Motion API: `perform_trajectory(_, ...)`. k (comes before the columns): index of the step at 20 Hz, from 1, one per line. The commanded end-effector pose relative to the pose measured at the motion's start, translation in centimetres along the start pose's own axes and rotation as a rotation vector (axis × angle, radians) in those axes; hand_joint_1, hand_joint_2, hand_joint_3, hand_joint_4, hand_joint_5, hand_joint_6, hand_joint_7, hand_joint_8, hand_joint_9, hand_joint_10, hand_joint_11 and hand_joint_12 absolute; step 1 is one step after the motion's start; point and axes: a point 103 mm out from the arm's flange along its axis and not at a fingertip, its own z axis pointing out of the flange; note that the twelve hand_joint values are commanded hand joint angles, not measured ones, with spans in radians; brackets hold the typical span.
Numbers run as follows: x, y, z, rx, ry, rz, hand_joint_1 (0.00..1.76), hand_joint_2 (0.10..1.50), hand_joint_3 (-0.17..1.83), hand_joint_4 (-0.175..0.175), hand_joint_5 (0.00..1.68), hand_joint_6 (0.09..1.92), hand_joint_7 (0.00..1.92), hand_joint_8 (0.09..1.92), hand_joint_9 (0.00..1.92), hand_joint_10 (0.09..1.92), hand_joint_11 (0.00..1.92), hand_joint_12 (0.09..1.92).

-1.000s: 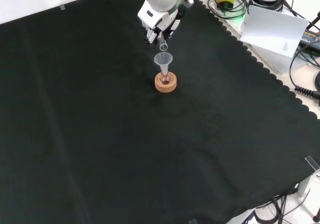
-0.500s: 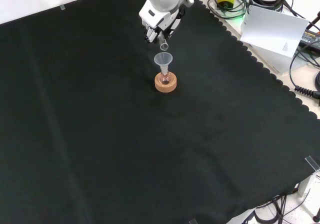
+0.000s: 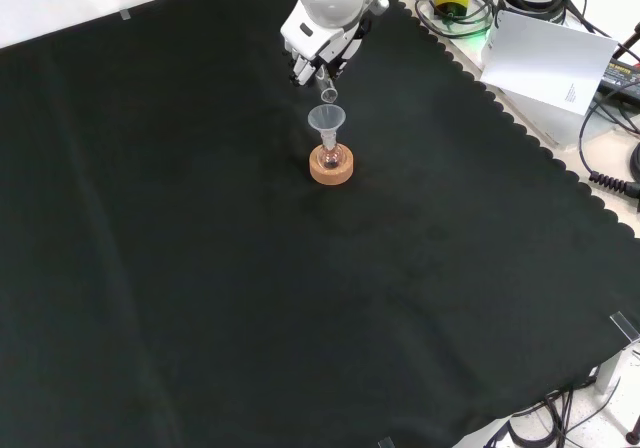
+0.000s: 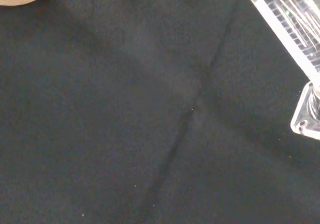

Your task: Pour the water from the graduated cylinder into the round-bottom flask.

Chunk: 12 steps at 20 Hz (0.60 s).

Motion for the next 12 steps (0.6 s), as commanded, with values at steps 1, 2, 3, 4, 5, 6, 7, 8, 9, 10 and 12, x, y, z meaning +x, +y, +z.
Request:
perform_trajectory(1, -0.12, -0.06, -0.06, 0.007, -0.023, 0.011, 1.14, 1.25, -0.17, -0.175, 0.89, 1.17, 1.47, 0.25, 1.65, 0.09, 1.37, 0.64)
perform_trajectory(2, -0.12, -0.05, -0.11, 0.008, -0.030, 0.012, 1.14, 1.25, -0.17, -0.175, 0.89, 1.17, 1.47, 0.25, 1.65, 0.09, 1.37, 0.64)
perform_trajectory(3, -0.13, -0.06, -0.16, 0.009, -0.035, 0.014, 1.14, 1.25, -0.17, -0.175, 0.89, 1.17, 1.47, 0.25, 1.65, 0.09, 1.37, 0.64)
perform_trajectory(4, -0.16, -0.08, -0.21, 0.009, -0.038, 0.015, 1.14, 1.25, -0.17, -0.175, 0.89, 1.17, 1.47, 0.25, 1.65, 0.09, 1.37, 0.64)
perform_trajectory(5, -0.15, -0.08, -0.27, 0.009, -0.042, 0.015, 1.14, 1.25, -0.17, -0.175, 0.89, 1.17, 1.47, 0.25, 1.65, 0.09, 1.37, 0.64)
perform_trajectory(6, -0.20, -0.11, -0.31, 0.008, -0.045, 0.016, 1.14, 1.25, -0.17, -0.175, 0.89, 1.17, 1.47, 0.25, 1.65, 0.09, 1.37, 0.64)
perform_trajectory(7, -0.24, -0.13, -0.35, 0.008, -0.049, 0.019, 1.14, 1.25, -0.17, -0.175, 0.89, 1.17, 1.47, 0.25, 1.65, 0.09, 1.37, 0.64)
perform_trajectory(8, -0.27, -0.15, -0.37, 0.009, -0.051, 0.021, 1.14, 1.25, -0.17, -0.175, 0.89, 1.17, 1.47, 0.25, 1.65, 0.09, 1.37, 0.64)
perform_trajectory(9, -0.27, -0.16, -0.39, 0.009, -0.054, 0.023, 1.14, 1.25, -0.17, -0.175, 0.89, 1.17, 1.47, 0.25, 1.65, 0.09, 1.37, 0.64)
perform_trajectory(10, -0.27, -0.17, -0.41, 0.010, -0.061, 0.024, 1.14, 1.25, -0.17, -0.175, 0.89, 1.17, 1.47, 0.25, 1.65, 0.09, 1.36, 0.64)
perform_trajectory(12, -0.23, -0.18, -0.44, 0.010, -0.074, 0.027, 1.14, 1.25, -0.17, -0.175, 0.89, 1.17, 1.47, 0.25, 1.65, 0.09, 1.36, 0.64)
